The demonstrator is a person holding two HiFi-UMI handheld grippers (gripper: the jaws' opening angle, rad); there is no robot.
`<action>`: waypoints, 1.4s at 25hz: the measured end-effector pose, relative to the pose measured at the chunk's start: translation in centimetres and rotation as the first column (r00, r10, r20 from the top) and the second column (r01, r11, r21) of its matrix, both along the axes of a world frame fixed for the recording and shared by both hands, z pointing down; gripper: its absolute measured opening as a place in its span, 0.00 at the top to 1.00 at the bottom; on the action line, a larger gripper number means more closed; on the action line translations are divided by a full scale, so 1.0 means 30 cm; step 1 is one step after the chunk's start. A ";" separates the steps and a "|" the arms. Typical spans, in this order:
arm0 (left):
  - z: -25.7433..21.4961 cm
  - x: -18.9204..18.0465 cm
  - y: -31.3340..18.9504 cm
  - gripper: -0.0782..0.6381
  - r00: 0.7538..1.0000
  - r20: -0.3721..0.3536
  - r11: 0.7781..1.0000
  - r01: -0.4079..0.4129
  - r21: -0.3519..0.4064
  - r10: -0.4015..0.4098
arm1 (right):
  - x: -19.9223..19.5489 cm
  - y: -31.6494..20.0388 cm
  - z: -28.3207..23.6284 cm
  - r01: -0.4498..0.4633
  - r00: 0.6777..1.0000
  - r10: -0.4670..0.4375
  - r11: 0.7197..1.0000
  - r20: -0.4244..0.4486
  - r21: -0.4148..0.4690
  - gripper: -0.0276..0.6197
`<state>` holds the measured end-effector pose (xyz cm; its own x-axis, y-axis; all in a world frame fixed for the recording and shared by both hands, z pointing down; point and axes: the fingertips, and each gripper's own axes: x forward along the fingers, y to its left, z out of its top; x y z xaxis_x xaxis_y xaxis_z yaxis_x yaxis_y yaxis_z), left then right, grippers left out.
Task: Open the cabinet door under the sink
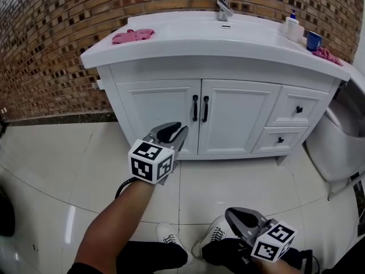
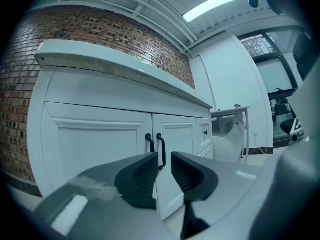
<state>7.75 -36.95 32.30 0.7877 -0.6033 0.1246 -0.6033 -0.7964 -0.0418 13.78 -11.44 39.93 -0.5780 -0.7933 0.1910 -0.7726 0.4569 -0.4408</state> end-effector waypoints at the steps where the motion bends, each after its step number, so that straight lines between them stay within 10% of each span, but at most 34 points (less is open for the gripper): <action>1: 0.006 0.014 -0.018 0.76 1.000 0.001 1.000 0.004 -0.002 -0.004 | -0.002 -0.002 0.001 0.003 1.000 -0.003 1.000 0.000 -0.002 0.95; 35: 0.105 0.220 -0.273 0.82 0.999 0.038 0.996 0.032 -0.082 -0.029 | -0.008 -0.022 0.041 0.062 0.998 -0.062 0.996 0.007 -0.058 0.95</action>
<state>14.36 -45.13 35.46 0.7632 -0.6133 0.2035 -0.6265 -0.7794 0.0004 13.54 -12.12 41.18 -0.6267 -0.7437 0.2325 -0.7412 0.4769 -0.4723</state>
